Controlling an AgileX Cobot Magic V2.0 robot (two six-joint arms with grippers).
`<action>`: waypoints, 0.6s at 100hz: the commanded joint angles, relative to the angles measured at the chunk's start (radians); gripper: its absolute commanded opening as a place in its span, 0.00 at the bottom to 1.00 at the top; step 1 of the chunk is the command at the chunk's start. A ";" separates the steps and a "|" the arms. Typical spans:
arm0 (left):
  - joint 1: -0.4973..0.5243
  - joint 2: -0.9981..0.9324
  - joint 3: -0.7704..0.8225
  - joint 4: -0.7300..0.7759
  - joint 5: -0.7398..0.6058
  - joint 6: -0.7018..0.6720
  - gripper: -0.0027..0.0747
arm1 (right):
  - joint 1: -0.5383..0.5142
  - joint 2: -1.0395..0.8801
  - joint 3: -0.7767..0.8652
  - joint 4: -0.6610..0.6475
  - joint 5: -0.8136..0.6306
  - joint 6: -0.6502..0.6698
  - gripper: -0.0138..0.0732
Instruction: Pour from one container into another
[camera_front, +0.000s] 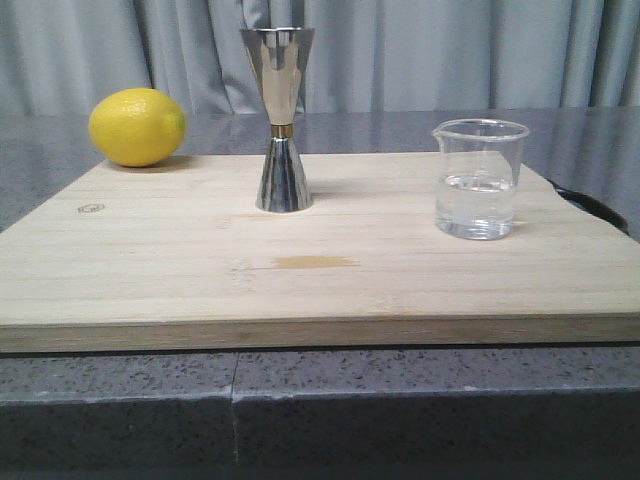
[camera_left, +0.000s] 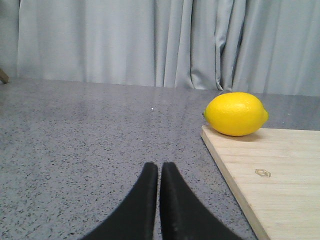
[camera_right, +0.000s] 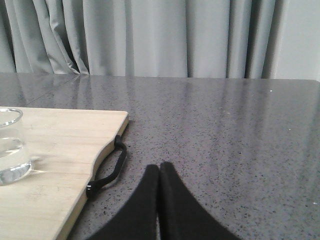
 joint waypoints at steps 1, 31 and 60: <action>-0.008 -0.027 0.036 -0.001 -0.082 -0.002 0.01 | -0.005 -0.019 0.027 -0.008 -0.080 0.000 0.07; -0.008 -0.027 0.036 -0.001 -0.082 -0.002 0.01 | -0.005 -0.019 0.027 -0.008 -0.085 0.000 0.07; -0.008 -0.027 0.036 -0.012 -0.116 -0.004 0.01 | -0.005 -0.019 0.027 0.043 -0.130 0.000 0.07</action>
